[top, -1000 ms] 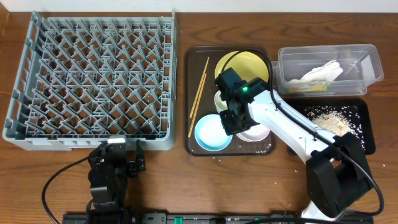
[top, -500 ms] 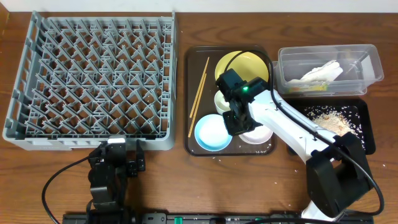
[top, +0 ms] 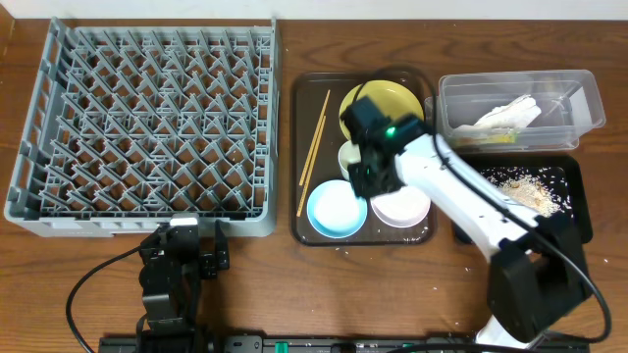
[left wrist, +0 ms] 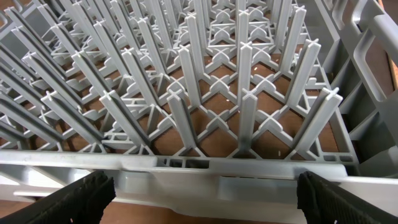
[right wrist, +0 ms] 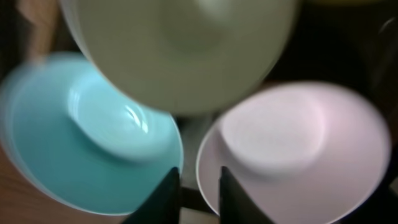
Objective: Sort waste into correct bins and load items into the dishwasher
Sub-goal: 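Grasp the white cup with the right gripper and lift it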
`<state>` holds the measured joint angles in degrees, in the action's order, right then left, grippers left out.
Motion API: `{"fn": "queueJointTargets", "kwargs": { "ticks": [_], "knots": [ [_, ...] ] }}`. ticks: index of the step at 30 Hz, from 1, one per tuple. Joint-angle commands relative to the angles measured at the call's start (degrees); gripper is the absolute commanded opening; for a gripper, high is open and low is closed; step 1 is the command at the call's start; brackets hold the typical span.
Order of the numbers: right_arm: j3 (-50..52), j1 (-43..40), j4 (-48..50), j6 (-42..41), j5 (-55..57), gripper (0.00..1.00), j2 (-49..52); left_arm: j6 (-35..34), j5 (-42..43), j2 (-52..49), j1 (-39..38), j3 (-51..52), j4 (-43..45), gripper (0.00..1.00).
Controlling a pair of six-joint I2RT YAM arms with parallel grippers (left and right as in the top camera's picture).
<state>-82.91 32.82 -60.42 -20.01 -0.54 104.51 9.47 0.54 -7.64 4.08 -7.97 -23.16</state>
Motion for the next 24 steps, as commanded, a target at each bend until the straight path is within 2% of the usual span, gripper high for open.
{"fn": "queueJointTargets", "kwargs": {
  "ticks": [1,5,24],
  "knots": [
    [-5.51,-2.49,0.24,0.35,0.28,0.25,-3.37,0.81,0.33,0.17,0.22,0.13,-0.85,0.97],
    [-6.12,-5.18,1.99,0.35,0.9,0.29,-3.13,0.81,0.33,0.17,0.22,0.13,-0.85,0.97],
    [-6.1,-8.52,3.1,0.31,1.11,0.29,-2.89,1.22,-1.33,0.17,0.24,0.13,-0.83,0.97]
  ]
}}
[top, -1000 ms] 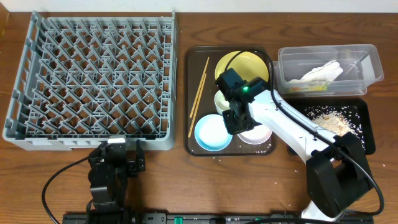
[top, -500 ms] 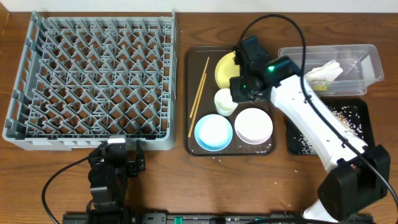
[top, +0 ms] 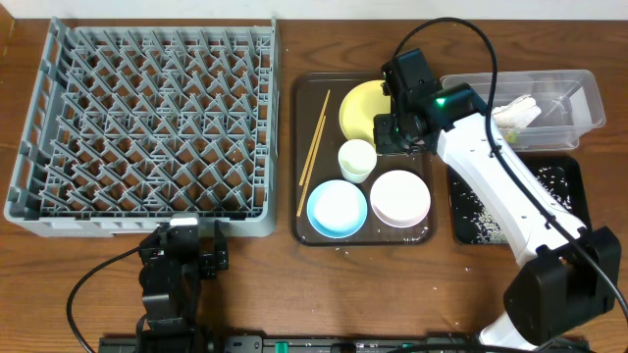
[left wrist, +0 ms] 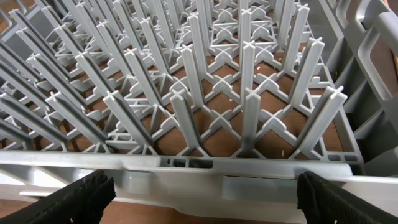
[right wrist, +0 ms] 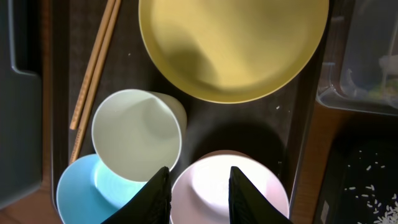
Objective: Sort waste into correct bins and load items into the dishwasher
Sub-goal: 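Grasp the white cup with the right gripper and lift it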
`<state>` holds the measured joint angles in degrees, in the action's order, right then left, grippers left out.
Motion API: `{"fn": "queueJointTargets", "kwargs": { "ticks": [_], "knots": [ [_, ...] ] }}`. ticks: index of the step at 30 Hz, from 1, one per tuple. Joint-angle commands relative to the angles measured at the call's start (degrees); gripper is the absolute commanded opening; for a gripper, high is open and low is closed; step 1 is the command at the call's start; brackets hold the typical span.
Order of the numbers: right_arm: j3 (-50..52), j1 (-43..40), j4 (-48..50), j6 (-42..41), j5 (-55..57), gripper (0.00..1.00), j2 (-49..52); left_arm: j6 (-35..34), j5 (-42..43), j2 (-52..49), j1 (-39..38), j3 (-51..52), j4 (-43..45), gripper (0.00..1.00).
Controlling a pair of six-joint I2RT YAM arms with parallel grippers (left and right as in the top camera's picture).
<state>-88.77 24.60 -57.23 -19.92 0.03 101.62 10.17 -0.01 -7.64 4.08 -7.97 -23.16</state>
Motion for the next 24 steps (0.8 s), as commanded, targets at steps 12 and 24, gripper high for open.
{"fn": "queueJointTargets", "kwargs": {
  "ticks": [12,24],
  "knots": [
    [-0.24,-0.15,-0.07,-1.31,0.57,0.29,0.07,0.5,-0.61,0.17,0.24,0.13,-0.81,0.97],
    [-0.24,0.02,2.82,-3.93,-0.31,0.28,4.22,0.28,-0.42,0.17,0.22,0.13,1.44,0.97]
  ]
}}
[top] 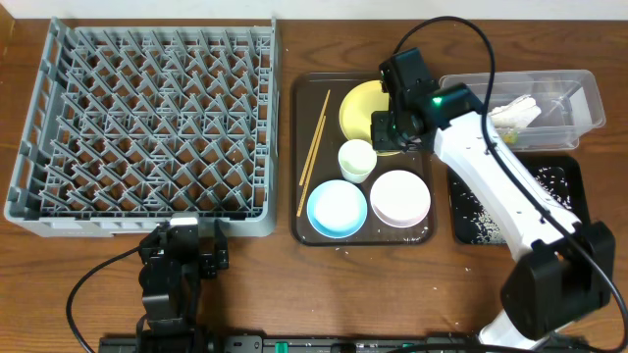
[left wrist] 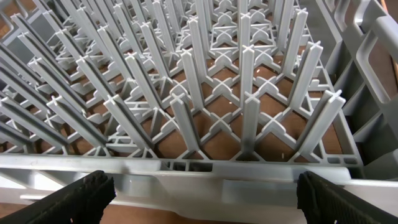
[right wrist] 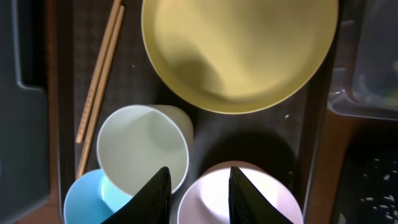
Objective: Sort waste into correct bins and load items into the dishwasher
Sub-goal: 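Grasp the white cup with the right gripper and lift it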
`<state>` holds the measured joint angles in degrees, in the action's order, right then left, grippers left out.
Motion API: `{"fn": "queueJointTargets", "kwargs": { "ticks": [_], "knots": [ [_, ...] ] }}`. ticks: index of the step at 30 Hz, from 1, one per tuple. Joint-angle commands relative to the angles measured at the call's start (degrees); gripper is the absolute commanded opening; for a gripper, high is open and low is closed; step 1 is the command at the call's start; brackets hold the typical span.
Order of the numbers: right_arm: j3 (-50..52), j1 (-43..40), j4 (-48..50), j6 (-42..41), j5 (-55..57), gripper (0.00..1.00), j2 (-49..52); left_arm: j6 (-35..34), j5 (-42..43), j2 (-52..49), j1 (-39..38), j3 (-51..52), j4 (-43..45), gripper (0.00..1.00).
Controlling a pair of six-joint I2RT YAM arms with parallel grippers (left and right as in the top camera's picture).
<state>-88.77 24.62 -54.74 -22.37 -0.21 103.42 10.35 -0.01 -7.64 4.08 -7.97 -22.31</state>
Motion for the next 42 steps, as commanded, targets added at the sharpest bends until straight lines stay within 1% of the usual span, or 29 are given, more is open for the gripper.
{"fn": "queueJointTargets", "kwargs": {
  "ticks": [1,7,11,16,17,18,20,21,26,29,32,35,37,42],
  "knots": [
    [-0.24,0.09,0.39,-1.86,-0.02,0.28,2.99,0.11,-0.42,0.17,0.22,0.13,0.68,0.97],
    [-0.24,0.28,2.27,-2.49,-0.46,0.29,7.52,0.07,-0.39,0.17,0.22,0.13,0.72,0.97],
    [-0.24,0.33,3.48,-2.45,-2.82,0.27,10.36,0.09,-0.42,0.17,0.22,0.13,0.72,0.97],
    [-0.24,0.31,4.11,-2.38,-3.48,0.25,11.08,0.09,-0.42,0.17,0.22,0.13,0.72,0.97],
    [-0.24,0.31,4.22,-2.23,-3.48,0.23,11.04,0.09,-0.42,0.17,0.22,0.13,0.72,0.97],
    [-0.24,0.31,4.22,-2.25,-3.48,0.18,11.04,0.11,-0.42,0.17,0.22,0.13,0.72,0.97],
    [-0.24,0.31,4.17,-2.25,-3.48,0.03,11.04,0.11,-0.44,0.17,0.24,0.13,0.74,0.97],
    [-0.24,0.31,4.17,-2.25,-3.48,0.01,11.04,0.11,-0.44,0.17,0.22,0.13,0.74,0.97],
    [-0.26,0.13,3.98,-2.25,-3.52,0.01,10.93,0.09,-0.42,0.17,0.22,0.13,1.16,0.97],
    [-0.28,-0.63,3.76,-2.23,-5.01,0.01,9.62,-2.12,-0.42,0.17,0.22,0.11,5.33,0.97],
    [-0.28,-2.03,3.98,-1.33,-8.04,0.01,6.64,-2.8,-0.39,0.17,0.22,0.09,10.4,0.97],
    [-0.28,-3.89,3.63,-0.15,-10.82,0.01,2.84,-7.21,-0.39,0.17,0.22,-0.59,13.44,0.97],
    [-0.28,-5.29,2.6,0.46,-12.15,0.01,0.2,-12.37,-0.24,0.17,0.22,-1.44,13.9,0.97],
    [-0.28,-7.98,0.68,2.08,-13.55,0.01,-4.09,-21.94,4.79,0.13,0.24,-3.91,13.86,0.97]
  ]
}}
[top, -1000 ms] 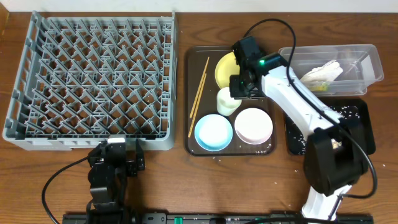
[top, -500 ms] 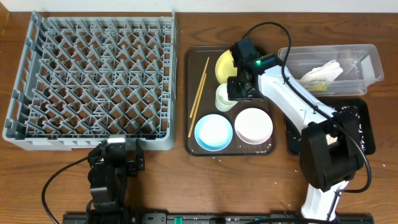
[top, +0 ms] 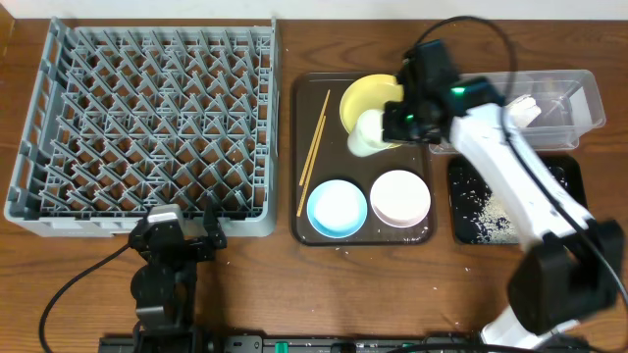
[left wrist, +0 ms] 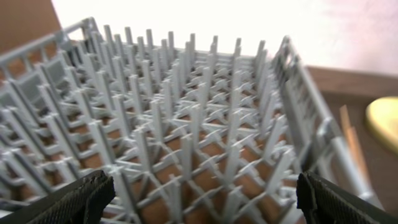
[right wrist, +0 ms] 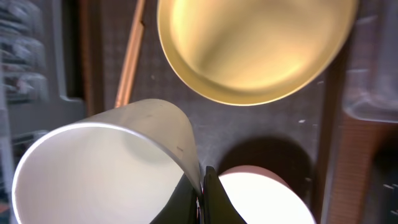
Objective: Sort waste into correct bins and load items into the dishwasher
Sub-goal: 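Grasp the white cup with the right gripper and lift it, then move the white cup toward the left gripper above the rack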
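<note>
My right gripper (right wrist: pixel 202 193) is shut on the rim of the pale green cup (right wrist: pixel 99 162). The cup (top: pixel 368 132) hangs tilted above the dark tray (top: pixel 332 165), by the edge of the yellow plate (top: pixel 368 96). Below the cup in the right wrist view lie the yellow plate (right wrist: pixel 255 50), the pink bowl (right wrist: pixel 261 199) and the chopsticks (right wrist: pixel 130 56). The blue bowl (top: pixel 337 208) and pink bowl (top: pixel 399 196) sit at the tray's front. My left gripper (left wrist: pixel 202 198) is open at the near edge of the grey dish rack (left wrist: pixel 186 124), holding nothing.
The grey dish rack (top: pixel 147 118) fills the left of the table. Chopsticks (top: pixel 314 152) lie along the tray's left side. A clear bin (top: pixel 520 108) with paper waste stands at the back right, and a black bin (top: pixel 510 201) with rice scraps sits in front of it.
My right gripper was open above the standing cup; now it is shut on the cup's rim, and the cup is lifted and tilted. The left wrist has risen and looks across the whole rack.
My right gripper was first low over the blue and pink bowls beside the cup. It then stood higher near the yellow plate, open, with the cup standing on the tray. Now it holds the cup off the tray. The left arm stayed at the rack's front edge until it rose.
</note>
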`<state>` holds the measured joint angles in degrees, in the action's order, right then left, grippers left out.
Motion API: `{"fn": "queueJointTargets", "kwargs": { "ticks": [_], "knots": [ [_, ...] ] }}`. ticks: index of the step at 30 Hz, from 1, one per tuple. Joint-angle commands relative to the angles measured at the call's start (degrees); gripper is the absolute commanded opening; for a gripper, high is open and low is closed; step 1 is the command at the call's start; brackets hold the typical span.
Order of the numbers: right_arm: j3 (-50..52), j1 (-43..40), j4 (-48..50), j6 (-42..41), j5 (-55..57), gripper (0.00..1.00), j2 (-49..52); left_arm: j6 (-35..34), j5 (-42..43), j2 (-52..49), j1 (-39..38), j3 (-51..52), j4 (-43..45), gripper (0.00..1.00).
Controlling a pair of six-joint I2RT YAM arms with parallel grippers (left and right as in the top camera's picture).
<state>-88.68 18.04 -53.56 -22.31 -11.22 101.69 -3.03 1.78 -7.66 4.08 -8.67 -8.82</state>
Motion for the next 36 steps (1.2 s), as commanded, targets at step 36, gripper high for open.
{"fn": "queueJointTargets", "kwargs": {
  "ticks": [36],
  "knots": [
    [5.55,-8.57,18.75,7.15,-45.51,0.01,-0.7,-71.82,70.82,-59.63,0.22,-29.18,24.72,0.97]
  ]
}}
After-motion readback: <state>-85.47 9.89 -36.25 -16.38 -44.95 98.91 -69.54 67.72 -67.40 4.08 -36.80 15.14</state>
